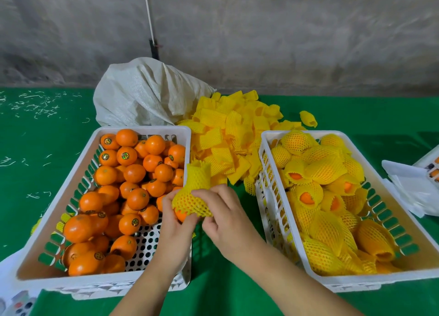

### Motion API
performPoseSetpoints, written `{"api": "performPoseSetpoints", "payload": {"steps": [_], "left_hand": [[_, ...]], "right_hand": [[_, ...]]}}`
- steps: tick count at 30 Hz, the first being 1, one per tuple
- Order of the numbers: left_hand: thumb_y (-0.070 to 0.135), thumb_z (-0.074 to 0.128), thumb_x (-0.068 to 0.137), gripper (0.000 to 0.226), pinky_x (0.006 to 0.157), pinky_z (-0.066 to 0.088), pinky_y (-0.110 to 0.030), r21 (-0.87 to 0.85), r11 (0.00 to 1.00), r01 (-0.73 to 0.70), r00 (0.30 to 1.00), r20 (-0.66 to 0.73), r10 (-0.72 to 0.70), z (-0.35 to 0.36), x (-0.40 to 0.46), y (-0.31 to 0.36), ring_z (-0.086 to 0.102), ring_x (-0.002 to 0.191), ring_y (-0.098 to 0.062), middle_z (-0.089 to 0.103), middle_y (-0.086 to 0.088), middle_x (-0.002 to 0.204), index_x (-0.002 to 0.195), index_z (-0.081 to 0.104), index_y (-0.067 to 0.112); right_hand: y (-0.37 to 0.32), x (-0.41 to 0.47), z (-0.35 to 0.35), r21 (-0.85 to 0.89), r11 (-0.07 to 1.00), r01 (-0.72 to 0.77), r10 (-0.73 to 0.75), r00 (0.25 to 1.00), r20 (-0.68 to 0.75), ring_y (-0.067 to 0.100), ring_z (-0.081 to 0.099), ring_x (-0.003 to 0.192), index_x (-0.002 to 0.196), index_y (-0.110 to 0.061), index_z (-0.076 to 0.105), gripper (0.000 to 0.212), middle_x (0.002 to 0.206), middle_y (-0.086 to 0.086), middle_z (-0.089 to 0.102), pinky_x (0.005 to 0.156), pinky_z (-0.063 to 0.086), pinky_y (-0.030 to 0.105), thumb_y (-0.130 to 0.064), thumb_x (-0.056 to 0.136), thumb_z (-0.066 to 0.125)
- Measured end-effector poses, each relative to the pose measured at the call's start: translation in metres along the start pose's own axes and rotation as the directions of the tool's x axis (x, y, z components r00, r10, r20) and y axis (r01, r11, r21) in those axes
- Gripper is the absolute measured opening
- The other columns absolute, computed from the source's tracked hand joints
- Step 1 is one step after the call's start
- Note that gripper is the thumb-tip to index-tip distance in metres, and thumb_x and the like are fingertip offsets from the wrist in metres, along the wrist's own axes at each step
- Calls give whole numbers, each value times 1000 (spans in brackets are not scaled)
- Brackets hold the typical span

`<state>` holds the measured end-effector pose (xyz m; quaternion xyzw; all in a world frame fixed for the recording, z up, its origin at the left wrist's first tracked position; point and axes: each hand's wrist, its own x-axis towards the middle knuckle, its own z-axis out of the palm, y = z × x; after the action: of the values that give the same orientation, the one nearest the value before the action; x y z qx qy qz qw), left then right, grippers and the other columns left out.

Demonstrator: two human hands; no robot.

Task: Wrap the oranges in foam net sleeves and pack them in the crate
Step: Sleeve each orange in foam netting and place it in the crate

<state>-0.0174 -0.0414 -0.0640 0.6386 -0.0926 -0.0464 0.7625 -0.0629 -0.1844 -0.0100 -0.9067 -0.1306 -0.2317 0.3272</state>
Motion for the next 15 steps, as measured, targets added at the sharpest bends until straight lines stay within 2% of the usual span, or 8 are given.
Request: {"api": "performPoseSetpoints", "payload": {"steps": [2, 4, 5, 7, 8, 10, 13, 15], "left_hand": [[39, 71, 81, 47, 85, 57, -32, 42, 999, 6, 1000, 5, -7, 4, -2, 5, 67, 107, -19, 65, 0, 116, 124, 53, 46], [48, 72, 82, 45, 86, 56, -25, 25, 1000, 7, 1000, -9, -6, 8, -4, 9, 68, 108, -15, 66, 3, 119, 123, 53, 49], [50, 72, 83, 46, 88, 56, -23, 8, 1000, 5, 1000, -9, -5, 9, -4, 11, 69, 110, -14, 68, 3, 121, 125, 53, 48], [49, 74, 84, 50, 89, 55, -20, -7, 1000, 6, 1000, -12, -6, 13, -6, 15, 69, 112, -11, 70, 7, 122, 128, 52, 46], [47, 75, 83, 49, 87, 56, -21, -12, 1000, 11, 1000, -27, -11, 15, -6, 17, 70, 111, -10, 71, 10, 120, 127, 52, 47], [42, 76, 84, 47, 86, 56, -26, -20, 1000, 19, 997, -81, -21, 18, -5, 21, 70, 110, -10, 72, 10, 118, 125, 54, 47], [40, 74, 83, 48, 95, 57, -43, -54, 998, 41, 994, -97, -46, 18, 0, 23, 70, 112, -19, 72, 1, 119, 128, 57, 39], [39, 70, 89, 46, 103, 54, -52, -75, 995, 61, 996, -59, -66, 16, 1, 22, 68, 119, -24, 70, -5, 125, 133, 58, 33]], "right_hand": [[1, -3, 11, 68, 989, -134, 143, 979, -143, 20, 48, 116, 135, -16, 62, 53, 121, -5, 41, 98, 48, 33, -2, 84, 65], [-3, -3, 21, 197, 944, -266, 311, 914, -258, 12, 47, 119, 130, -25, 63, 44, 121, -13, 38, 98, 46, 23, -21, 86, 64], [-3, -1, 23, 303, 895, -327, 411, 868, -279, 8, 49, 118, 130, -30, 60, 41, 122, -16, 39, 94, 47, 18, -27, 89, 64], [1, 4, 24, 467, 784, -409, 554, 800, -230, 3, 56, 112, 128, -35, 58, 33, 121, -17, 51, 85, 49, 16, -23, 98, 63], [4, 6, 23, 468, 774, -427, 567, 796, -212, 1, 59, 108, 126, -34, 61, 30, 117, -16, 57, 84, 48, 17, -17, 100, 62], [6, 4, 22, 462, 794, -396, 519, 837, -173, 3, 63, 106, 123, -28, 66, 29, 115, -13, 61, 85, 50, 20, -12, 99, 63], [-2, 1, 20, 544, 777, -317, 402, 915, -40, 11, 60, 116, 141, -35, 50, 50, 130, -14, 50, 88, 51, 18, -28, 93, 63], [-1, 2, 20, 496, 822, -279, 341, 939, -37, 10, 56, 123, 142, -30, 54, 48, 132, -15, 45, 93, 48, 14, -31, 94, 62]]}}
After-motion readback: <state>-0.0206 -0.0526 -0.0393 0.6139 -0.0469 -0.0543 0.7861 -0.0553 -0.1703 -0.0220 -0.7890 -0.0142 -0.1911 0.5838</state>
